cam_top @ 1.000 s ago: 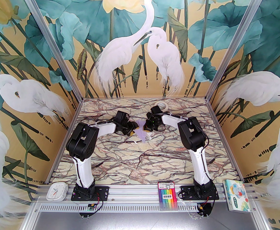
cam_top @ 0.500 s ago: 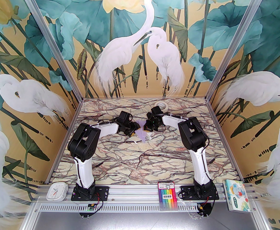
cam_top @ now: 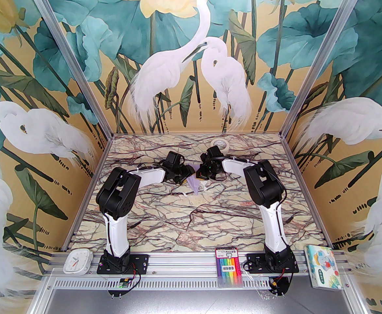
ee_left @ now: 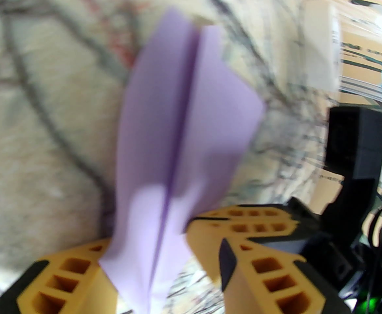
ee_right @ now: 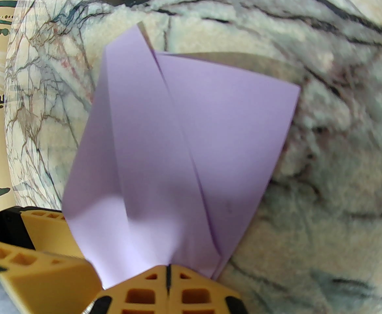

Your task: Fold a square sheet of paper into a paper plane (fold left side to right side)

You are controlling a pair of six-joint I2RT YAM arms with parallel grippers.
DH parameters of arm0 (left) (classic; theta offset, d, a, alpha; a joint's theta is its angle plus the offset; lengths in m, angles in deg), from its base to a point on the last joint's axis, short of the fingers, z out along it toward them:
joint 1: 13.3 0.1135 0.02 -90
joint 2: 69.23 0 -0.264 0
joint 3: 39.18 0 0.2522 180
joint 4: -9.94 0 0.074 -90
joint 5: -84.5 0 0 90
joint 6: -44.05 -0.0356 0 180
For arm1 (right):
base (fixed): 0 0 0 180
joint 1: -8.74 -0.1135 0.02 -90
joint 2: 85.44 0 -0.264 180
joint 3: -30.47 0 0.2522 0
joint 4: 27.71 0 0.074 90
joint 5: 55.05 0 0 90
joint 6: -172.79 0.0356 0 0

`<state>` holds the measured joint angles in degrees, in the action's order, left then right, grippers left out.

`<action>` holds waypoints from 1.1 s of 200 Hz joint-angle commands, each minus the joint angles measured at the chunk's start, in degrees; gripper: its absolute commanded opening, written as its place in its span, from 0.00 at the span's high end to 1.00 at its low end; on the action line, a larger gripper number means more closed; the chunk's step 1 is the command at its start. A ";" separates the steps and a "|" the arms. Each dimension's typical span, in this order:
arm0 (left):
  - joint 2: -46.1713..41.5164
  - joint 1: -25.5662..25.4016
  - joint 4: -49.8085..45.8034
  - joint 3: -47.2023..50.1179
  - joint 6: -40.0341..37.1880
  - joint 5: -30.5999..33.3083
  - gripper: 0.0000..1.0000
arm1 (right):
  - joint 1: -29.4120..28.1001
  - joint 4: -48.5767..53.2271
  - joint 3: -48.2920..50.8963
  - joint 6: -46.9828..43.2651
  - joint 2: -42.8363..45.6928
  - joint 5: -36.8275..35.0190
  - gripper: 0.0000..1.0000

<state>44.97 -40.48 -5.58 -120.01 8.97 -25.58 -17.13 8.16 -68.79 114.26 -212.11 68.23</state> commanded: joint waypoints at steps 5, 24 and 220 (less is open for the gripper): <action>0.22 -0.42 9.49 2.27 1.00 -4.33 0.47 | 0.04 4.06 2.52 0.75 -1.21 -3.11 0.99; 1.31 -0.42 10.56 2.44 0.62 -4.97 0.50 | 0.60 1.72 3.80 1.59 -0.42 -0.85 1.00; 9.65 -0.51 19.78 -0.60 -0.03 -10.16 0.95 | 9.02 -22.85 24.74 12.46 22.74 3.11 0.75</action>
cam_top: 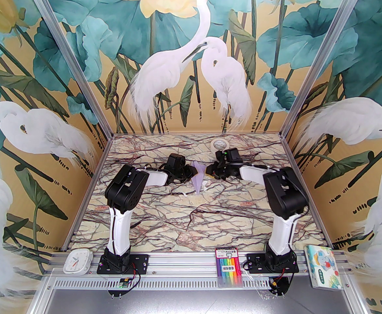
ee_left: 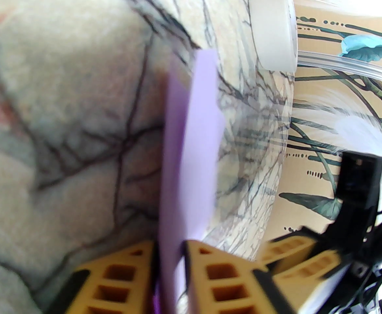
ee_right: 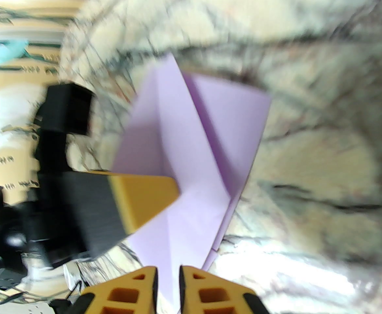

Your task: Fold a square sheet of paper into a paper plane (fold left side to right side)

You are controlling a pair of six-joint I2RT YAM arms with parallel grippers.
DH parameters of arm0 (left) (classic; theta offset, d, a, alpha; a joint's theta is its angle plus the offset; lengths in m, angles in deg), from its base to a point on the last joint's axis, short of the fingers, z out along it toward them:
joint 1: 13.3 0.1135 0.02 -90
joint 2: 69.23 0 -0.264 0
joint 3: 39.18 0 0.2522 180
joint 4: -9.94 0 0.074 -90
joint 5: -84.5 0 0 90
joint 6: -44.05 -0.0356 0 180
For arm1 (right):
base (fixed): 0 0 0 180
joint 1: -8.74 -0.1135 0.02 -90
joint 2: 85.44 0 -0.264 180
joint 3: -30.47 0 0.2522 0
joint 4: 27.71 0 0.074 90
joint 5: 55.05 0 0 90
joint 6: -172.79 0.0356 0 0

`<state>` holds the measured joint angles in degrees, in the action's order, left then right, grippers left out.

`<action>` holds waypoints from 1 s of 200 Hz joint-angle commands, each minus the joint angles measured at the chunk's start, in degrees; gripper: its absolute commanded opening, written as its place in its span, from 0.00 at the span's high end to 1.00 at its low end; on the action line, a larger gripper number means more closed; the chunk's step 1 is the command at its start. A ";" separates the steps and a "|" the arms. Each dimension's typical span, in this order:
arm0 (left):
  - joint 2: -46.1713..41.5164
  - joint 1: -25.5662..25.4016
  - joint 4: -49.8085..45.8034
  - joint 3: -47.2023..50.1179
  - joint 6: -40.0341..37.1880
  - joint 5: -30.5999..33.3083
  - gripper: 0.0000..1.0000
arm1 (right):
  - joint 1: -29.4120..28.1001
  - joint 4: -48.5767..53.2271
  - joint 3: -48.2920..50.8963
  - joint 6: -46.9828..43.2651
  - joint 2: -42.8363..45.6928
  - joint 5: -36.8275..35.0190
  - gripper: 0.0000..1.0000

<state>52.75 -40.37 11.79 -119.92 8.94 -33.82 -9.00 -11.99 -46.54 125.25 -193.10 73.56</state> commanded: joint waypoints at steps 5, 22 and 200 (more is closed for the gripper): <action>1.79 -0.62 2.49 -0.86 0.09 -2.03 1.00 | 1.14 -3.02 3.07 1.70 4.40 -2.40 0.75; 0.19 -0.53 2.17 -0.51 0.13 -1.70 1.00 | 2.32 -4.06 4.93 2.24 6.47 -3.47 0.67; 6.24 -13.94 -88.24 -40.93 -19.37 72.58 1.00 | 4.50 14.19 6.58 -6.46 19.56 -36.89 0.01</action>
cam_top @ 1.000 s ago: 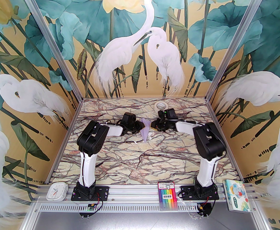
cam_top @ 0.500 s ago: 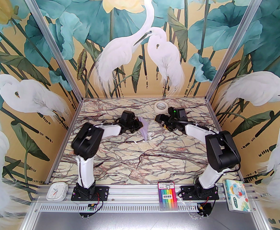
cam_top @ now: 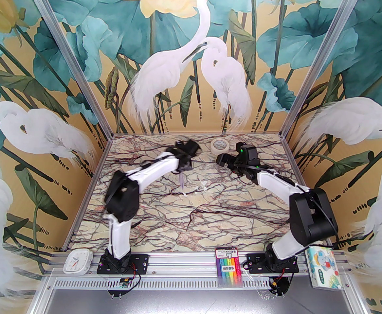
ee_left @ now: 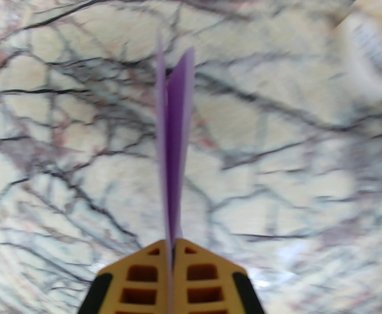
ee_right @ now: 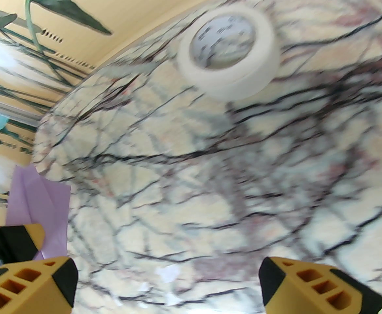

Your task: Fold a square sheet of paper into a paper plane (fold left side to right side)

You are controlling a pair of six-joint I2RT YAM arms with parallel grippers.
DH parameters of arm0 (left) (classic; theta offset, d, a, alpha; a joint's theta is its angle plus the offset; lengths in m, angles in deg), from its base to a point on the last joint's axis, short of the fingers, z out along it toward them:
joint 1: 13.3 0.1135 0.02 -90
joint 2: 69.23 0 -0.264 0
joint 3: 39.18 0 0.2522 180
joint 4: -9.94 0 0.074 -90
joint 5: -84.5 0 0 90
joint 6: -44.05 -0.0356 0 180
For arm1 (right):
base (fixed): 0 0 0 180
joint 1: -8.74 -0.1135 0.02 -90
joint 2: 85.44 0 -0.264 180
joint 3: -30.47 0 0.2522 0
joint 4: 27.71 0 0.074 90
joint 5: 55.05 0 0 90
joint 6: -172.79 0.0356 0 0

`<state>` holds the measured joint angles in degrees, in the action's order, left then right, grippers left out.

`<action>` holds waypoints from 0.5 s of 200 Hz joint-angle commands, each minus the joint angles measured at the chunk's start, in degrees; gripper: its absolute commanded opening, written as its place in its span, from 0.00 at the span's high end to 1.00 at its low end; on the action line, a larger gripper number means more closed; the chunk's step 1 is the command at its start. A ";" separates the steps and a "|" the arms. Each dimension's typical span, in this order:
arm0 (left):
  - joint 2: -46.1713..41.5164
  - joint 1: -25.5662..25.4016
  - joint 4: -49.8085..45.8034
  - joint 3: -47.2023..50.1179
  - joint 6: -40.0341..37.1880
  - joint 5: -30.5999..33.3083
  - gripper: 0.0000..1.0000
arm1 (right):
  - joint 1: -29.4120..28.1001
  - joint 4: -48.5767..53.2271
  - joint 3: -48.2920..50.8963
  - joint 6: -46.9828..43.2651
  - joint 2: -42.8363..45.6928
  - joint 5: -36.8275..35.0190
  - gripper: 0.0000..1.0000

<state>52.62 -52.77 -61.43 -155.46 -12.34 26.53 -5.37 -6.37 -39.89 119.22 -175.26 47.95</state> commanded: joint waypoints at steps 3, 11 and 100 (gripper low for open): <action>7.22 -1.71 -15.67 -6.31 2.18 12.33 1.00 | 0.92 9.44 -0.20 -0.10 1.79 -12.09 0.01; 9.34 -2.14 -16.85 -8.16 2.51 12.35 1.00 | 1.09 9.96 0.05 -1.14 2.25 -11.92 0.01; 20.10 -4.31 -13.59 -18.36 1.53 -4.20 0.68 | 1.10 8.40 4.04 -1.80 4.92 -7.78 0.01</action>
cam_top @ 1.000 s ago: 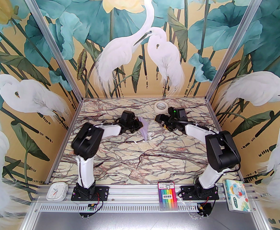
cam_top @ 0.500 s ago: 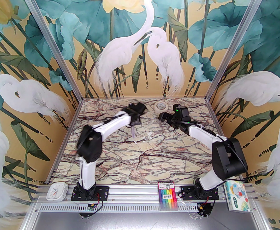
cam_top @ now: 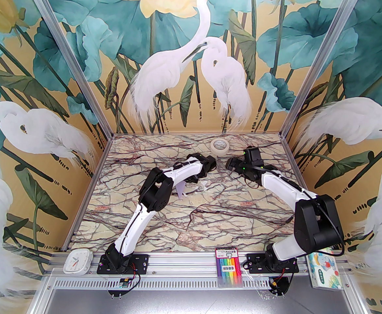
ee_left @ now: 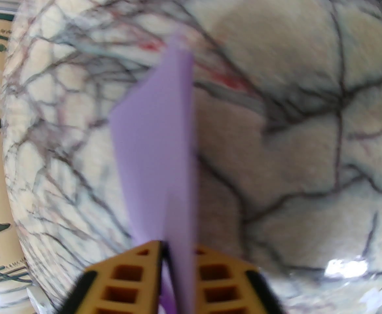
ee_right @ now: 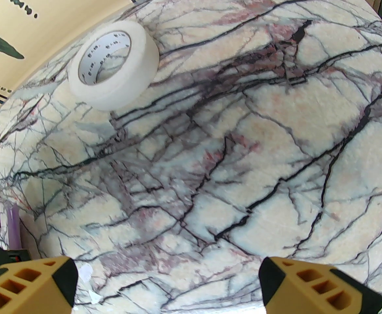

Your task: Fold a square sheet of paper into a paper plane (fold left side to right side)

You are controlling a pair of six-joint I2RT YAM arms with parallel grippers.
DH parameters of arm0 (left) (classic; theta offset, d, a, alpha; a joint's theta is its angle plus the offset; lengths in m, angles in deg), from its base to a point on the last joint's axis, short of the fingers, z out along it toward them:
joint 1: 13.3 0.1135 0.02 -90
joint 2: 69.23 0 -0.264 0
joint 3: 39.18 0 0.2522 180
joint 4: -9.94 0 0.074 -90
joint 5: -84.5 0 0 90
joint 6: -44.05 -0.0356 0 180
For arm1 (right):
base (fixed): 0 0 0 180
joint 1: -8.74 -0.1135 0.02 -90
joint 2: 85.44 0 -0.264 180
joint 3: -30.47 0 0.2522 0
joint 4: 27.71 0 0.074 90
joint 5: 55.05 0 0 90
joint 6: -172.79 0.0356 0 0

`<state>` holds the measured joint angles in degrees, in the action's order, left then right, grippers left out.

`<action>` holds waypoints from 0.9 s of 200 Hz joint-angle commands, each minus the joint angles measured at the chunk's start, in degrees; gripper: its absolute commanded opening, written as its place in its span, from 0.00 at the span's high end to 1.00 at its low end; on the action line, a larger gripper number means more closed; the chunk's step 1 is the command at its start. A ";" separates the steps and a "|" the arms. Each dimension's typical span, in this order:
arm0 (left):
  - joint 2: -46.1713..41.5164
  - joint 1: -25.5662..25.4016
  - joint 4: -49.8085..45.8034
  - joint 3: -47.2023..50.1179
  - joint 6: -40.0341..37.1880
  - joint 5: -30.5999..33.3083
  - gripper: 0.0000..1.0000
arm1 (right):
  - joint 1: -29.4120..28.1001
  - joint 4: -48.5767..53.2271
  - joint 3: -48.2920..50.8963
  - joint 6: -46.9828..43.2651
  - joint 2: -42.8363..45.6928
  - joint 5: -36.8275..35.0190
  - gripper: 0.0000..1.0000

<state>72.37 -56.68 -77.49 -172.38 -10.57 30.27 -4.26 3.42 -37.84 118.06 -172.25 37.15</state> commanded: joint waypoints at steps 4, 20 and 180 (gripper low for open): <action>-0.01 -0.39 3.39 -1.19 -0.65 -9.10 0.65 | -0.01 -1.56 2.02 -0.58 1.84 3.84 0.01; -2.25 -0.32 5.06 -0.43 -0.63 -12.32 0.57 | -0.01 -2.64 2.06 -0.29 1.09 7.65 0.01; -40.33 13.65 45.54 52.34 0.67 -46.62 0.82 | -15.57 -10.71 -8.40 4.61 -17.45 23.88 0.46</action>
<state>31.96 -44.13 -39.33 -121.45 -10.79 -10.63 -18.55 -6.53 -43.52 121.16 -187.20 59.12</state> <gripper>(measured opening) 0.195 0.546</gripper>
